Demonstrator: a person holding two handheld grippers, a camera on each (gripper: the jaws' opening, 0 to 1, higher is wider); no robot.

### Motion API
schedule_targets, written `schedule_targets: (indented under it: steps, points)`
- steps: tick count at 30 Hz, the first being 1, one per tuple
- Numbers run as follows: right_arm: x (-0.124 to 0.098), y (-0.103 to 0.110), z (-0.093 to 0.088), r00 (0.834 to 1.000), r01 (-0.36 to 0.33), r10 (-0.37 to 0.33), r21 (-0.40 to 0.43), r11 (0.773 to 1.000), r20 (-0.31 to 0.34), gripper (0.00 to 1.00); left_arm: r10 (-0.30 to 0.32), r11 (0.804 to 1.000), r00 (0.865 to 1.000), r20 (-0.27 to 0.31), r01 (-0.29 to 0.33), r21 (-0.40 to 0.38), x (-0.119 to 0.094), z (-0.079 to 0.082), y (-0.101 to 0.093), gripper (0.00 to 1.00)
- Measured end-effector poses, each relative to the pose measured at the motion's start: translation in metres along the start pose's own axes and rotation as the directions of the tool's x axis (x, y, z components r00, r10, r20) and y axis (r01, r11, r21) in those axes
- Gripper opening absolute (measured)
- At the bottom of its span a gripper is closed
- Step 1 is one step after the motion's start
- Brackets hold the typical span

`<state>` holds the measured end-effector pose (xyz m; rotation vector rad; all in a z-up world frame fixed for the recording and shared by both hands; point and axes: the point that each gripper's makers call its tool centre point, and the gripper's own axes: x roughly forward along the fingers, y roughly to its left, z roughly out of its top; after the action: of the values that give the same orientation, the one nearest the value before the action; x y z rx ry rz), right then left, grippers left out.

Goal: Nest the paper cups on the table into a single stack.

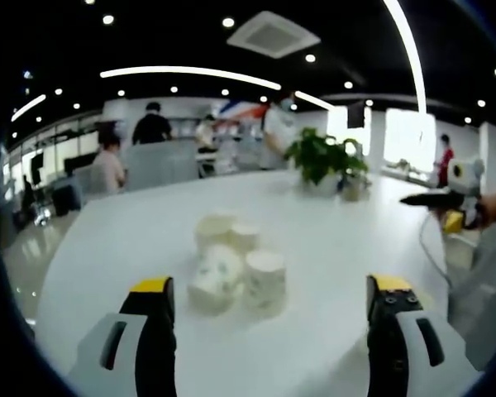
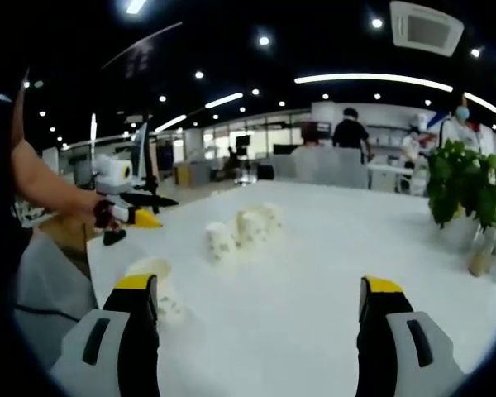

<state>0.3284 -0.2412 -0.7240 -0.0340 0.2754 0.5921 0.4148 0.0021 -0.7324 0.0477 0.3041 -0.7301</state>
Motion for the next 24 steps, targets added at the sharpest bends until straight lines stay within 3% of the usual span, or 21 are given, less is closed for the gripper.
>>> schedule_targets:
  steps: [18, 24]
  points:
    - [0.007, -0.004, -0.003, 1.000, 0.005, -0.005, 0.017, 1.000, -0.005, 1.00, -0.052, 0.998, 0.999, 0.015, 0.051, 0.039, 0.043, 0.023, 0.004, 0.90]
    - [0.007, -0.003, -0.005, 1.000, 0.005, -0.005, 0.022, 1.000, -0.005, 1.00, -0.073, 0.996, 0.997, 0.012, 0.072, 0.049, 0.055, 0.024, -0.002, 0.89]
